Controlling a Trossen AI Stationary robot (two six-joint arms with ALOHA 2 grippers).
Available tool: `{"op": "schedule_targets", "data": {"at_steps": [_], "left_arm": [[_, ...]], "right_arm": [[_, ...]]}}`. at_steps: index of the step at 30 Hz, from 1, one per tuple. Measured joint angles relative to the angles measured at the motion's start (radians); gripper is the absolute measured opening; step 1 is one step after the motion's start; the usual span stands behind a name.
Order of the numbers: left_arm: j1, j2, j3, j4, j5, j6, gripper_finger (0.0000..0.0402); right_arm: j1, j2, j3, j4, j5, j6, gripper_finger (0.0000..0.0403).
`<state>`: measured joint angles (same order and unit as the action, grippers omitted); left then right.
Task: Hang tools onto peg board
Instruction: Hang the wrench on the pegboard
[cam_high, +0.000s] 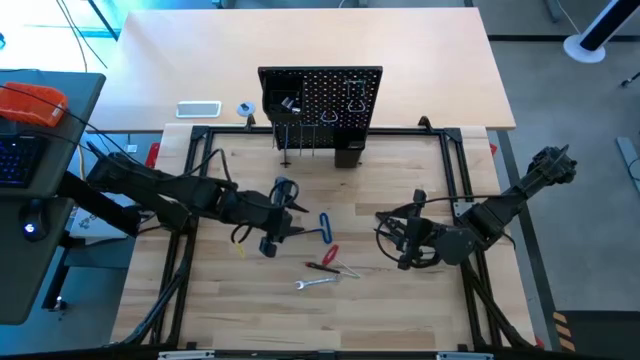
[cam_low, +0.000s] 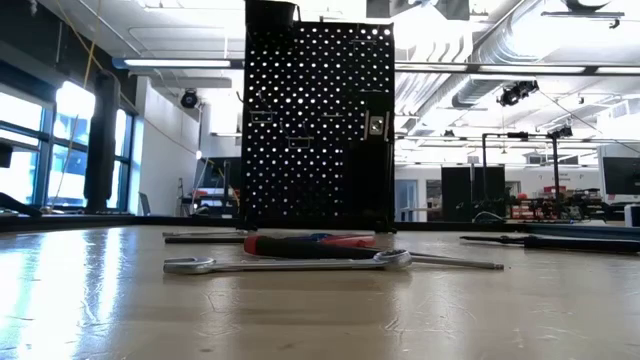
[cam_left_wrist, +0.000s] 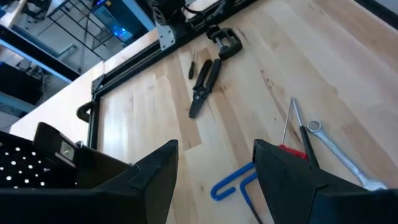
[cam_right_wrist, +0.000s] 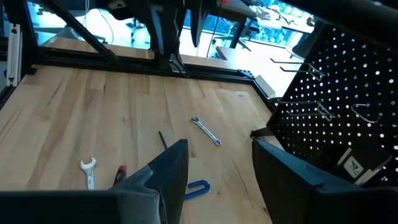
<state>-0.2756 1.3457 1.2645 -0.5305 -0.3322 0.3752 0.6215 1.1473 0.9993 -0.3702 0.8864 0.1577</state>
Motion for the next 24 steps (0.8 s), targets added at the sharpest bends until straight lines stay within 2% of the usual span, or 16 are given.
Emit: {"op": "schedule_targets", "data": {"at_steps": [24], "left_arm": [[0.000,-0.001,-0.028,0.039,0.001,0.010,0.0202]], "right_arm": [[0.000,0.000,0.000,-0.006,0.016,-0.001,0.0174]]}}
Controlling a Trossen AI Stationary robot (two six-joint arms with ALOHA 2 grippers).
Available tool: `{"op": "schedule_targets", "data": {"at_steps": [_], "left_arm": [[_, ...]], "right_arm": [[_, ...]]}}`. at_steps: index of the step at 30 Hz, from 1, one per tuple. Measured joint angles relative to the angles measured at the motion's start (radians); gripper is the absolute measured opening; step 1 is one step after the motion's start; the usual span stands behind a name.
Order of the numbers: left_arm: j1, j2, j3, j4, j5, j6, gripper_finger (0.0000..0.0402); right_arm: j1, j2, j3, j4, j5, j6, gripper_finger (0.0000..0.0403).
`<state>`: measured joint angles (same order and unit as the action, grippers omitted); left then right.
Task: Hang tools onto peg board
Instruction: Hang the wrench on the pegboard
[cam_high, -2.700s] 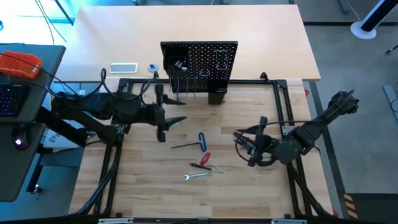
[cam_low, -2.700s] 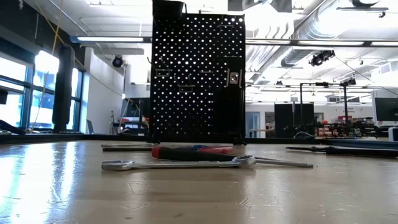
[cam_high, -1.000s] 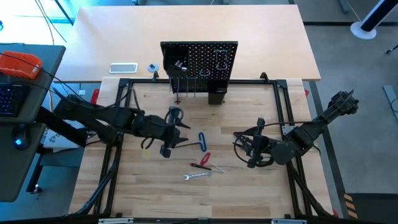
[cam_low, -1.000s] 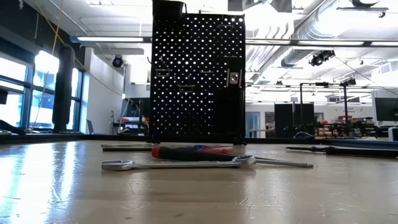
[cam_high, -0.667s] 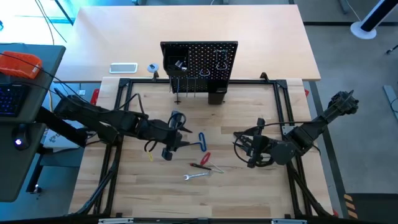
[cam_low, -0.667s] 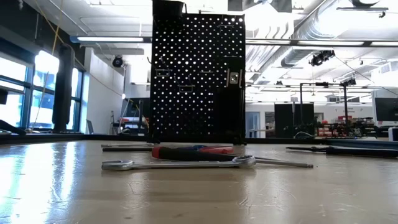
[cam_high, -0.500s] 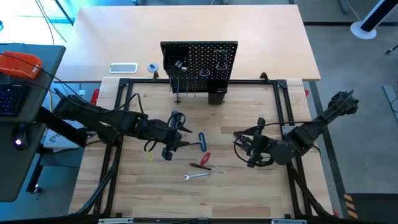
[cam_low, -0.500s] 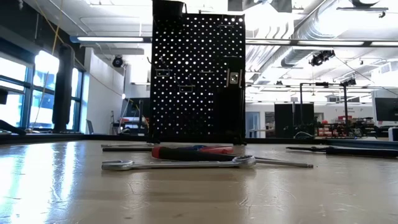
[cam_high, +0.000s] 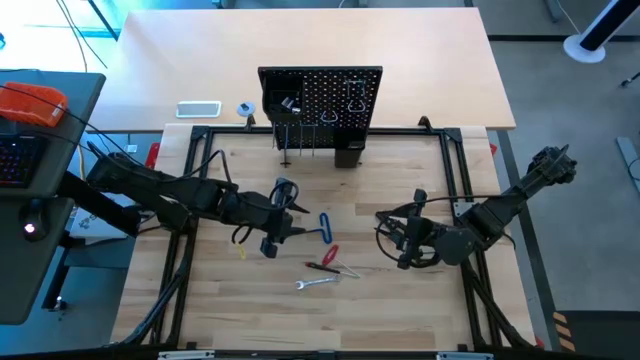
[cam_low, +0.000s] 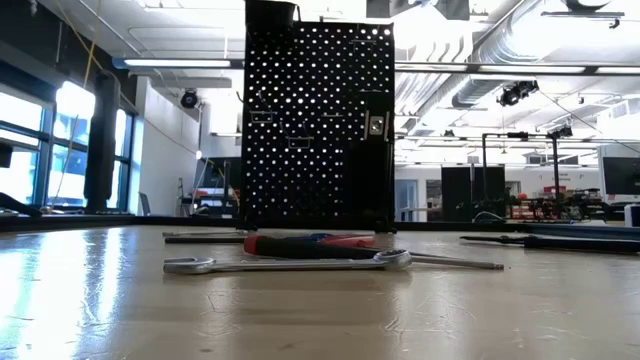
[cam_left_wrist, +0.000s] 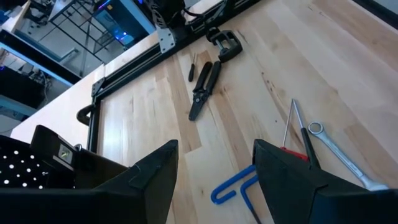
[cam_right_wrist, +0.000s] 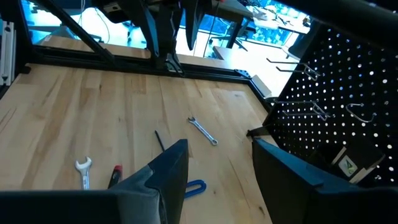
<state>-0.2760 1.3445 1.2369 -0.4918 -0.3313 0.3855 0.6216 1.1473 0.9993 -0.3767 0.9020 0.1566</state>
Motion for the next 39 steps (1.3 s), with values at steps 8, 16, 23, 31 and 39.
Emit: {"op": "schedule_targets", "data": {"at_steps": [8,16,23,31,39], "left_arm": [[0.000,0.000,0.000,0.005,0.000,-0.007,0.0202],[0.000,0.000,0.000,0.005,0.000,-0.008,0.0202],[0.000,0.000,0.000,0.004,0.000,-0.009,0.0202],[0.000,0.000,0.000,0.004,0.000,-0.009,0.0202],[0.000,0.000,0.000,0.004,0.013,-0.014,0.0202]], "right_arm": [[0.000,0.000,0.000,0.000,0.000,0.002,0.0174],[0.000,0.000,0.000,0.000,0.000,0.003,0.0174],[0.000,0.000,0.000,0.000,0.000,0.004,0.0174],[0.000,0.000,0.000,0.000,0.000,0.004,0.0174],[0.000,0.000,0.000,0.000,0.000,0.011,0.0174]]}}
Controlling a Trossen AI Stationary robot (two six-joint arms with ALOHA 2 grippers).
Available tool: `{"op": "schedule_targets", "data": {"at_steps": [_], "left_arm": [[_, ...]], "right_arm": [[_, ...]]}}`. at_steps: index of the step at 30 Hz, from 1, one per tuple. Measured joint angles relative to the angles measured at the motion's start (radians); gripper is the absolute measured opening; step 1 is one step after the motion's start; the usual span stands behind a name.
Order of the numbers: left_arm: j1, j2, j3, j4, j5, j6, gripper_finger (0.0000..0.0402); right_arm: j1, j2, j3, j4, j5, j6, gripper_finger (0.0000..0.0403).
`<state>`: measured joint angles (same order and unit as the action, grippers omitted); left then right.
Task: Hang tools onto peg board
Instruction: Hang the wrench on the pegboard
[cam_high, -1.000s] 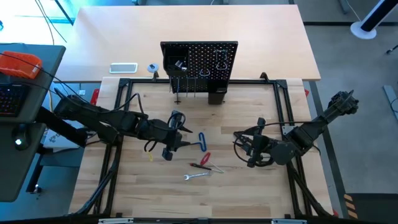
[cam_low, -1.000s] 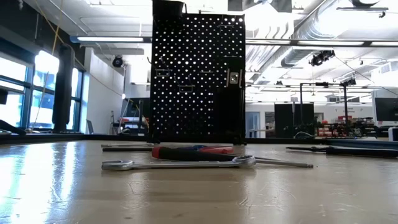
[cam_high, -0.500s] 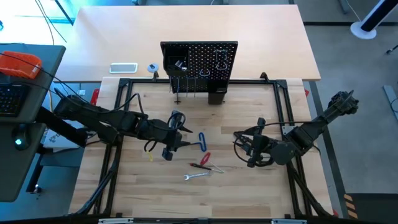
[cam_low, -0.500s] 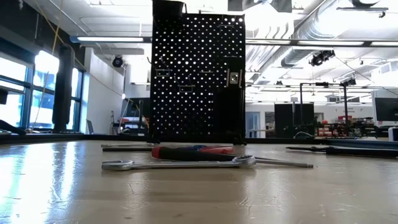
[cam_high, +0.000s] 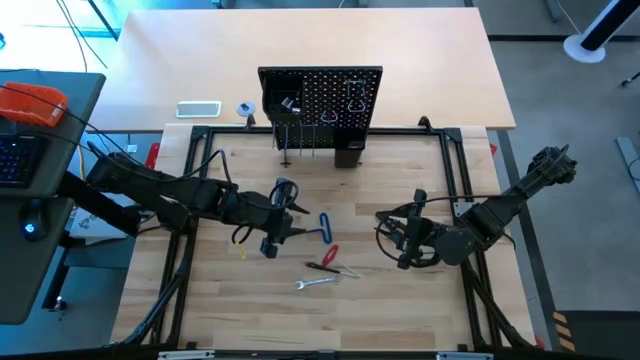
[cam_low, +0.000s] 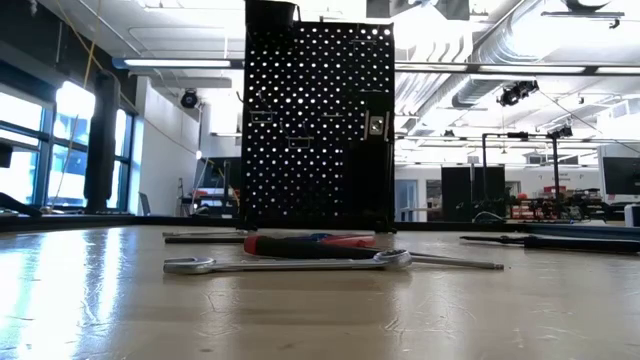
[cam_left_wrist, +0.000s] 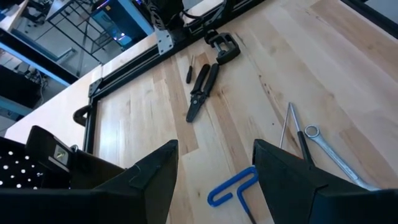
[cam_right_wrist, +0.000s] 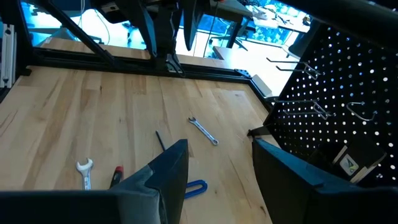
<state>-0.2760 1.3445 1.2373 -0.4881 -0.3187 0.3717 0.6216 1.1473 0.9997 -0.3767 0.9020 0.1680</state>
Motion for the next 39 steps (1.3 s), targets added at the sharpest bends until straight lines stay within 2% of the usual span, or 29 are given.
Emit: {"op": "schedule_targets", "data": {"at_steps": [7,21,32,39], "left_arm": [[0.002,0.000,-0.010,-0.011,-0.004,-0.007,0.0202],[0.002,0.001,-0.185,0.135,0.035,-0.093,0.0202],[0.002,0.000,-0.315,0.254,0.049,-0.164,0.0202],[0.002,0.001,-0.399,0.387,0.137,-0.209,0.0202]], "right_arm": [[0.000,0.000,0.001,-0.012,0.000,0.010,0.0174],[0.000,0.052,0.001,-0.087,-0.040,0.068,0.0174],[0.001,0.110,0.001,-0.287,-0.068,0.290,0.0174],[0.001,0.166,0.001,-0.287,-0.132,0.307,0.0174]]}}
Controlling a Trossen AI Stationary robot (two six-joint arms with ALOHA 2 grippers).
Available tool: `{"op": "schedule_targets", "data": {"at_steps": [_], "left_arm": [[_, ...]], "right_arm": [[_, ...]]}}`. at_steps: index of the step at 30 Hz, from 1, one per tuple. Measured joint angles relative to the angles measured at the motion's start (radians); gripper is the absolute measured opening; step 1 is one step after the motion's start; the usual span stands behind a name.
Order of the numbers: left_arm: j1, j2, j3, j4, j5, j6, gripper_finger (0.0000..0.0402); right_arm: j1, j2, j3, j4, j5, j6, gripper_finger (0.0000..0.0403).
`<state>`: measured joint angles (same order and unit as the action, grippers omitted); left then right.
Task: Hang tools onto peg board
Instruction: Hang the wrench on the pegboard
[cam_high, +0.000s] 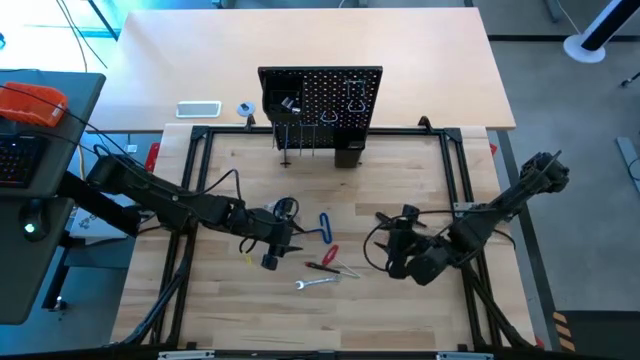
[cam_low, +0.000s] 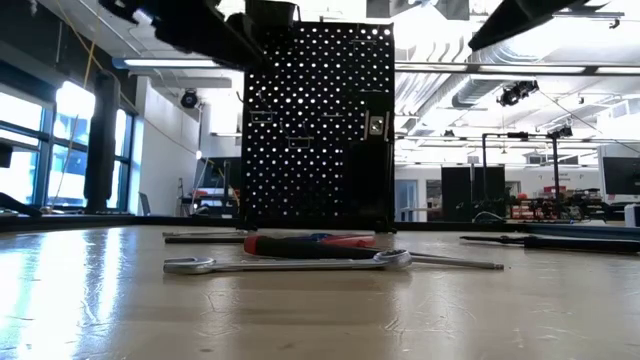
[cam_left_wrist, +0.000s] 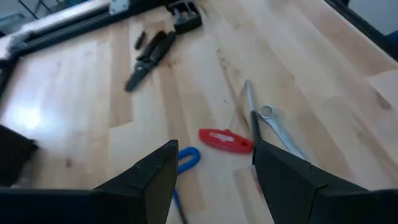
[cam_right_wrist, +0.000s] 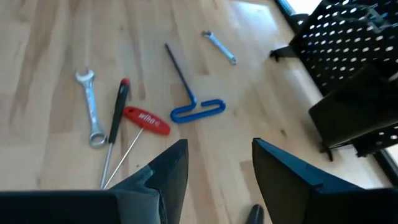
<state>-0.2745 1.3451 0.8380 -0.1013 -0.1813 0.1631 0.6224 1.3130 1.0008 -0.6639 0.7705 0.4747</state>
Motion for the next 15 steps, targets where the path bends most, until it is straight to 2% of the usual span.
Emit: {"op": "schedule_targets", "data": {"at_steps": [3,9,15], "left_arm": [[0.000,0.000,-0.020,0.043,0.028,-0.026,0.0202],[-0.002,0.000,-0.075,0.136,0.076,-0.086,0.0202],[-0.018,0.016,-0.103,0.170,0.097,-0.148,0.0202]], "right_arm": [[0.000,0.032,0.000,0.026,-0.026,-0.003,0.0174],[0.000,0.121,-0.001,0.123,-0.146,-0.033,0.0174],[0.007,0.230,-0.001,0.225,-0.217,-0.044,0.0174]]}}
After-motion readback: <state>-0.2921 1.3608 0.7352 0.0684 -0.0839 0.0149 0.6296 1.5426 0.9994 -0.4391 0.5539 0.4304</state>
